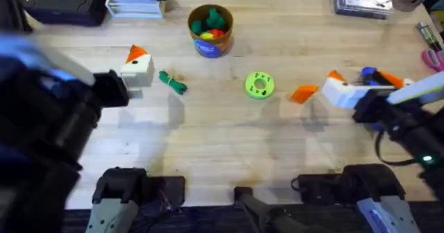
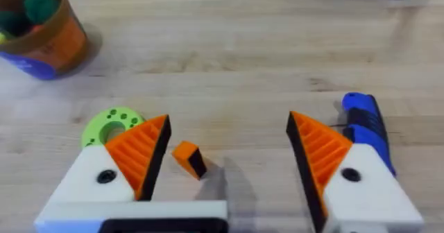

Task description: Pick up the gripper from the table and insert it into the empty holder that is missing its gripper. Then pick up a screw, insert it into the mounting hole, and use the screwdriver to tighten it. Finally, clean up the table by picking up the vegetable and placing it into the bucket.

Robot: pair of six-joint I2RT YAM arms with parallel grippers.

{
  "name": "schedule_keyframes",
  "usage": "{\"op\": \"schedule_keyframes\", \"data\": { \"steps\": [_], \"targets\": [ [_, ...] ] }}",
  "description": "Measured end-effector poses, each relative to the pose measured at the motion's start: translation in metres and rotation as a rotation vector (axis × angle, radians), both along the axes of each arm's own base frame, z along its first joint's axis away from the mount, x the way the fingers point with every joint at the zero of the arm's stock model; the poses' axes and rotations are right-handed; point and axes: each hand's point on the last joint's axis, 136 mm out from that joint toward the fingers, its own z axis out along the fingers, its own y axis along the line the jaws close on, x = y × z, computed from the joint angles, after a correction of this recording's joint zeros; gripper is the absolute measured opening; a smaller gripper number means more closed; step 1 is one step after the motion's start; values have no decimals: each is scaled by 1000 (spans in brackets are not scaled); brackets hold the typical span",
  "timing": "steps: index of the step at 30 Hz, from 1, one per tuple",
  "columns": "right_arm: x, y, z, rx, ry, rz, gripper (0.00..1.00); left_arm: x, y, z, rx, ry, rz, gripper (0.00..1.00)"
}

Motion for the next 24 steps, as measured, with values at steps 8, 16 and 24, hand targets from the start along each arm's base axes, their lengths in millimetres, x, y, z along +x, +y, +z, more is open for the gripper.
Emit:
{"op": "schedule_keyframes", "data": {
  "steps": [8, 16, 24],
  "targets": [
    [13, 0, 35, 4, 87, -2, 992, 33, -8, -51, -22, 385, -39, 985],
    [13, 0, 29, 5, 116, -2, 993, 43, -23, -56, -74, 420, -111, 149],
    [0, 0, 12, 4, 203, -3, 993, 48, -112, 0, -206, 205, -529, 982]
  ]
}}
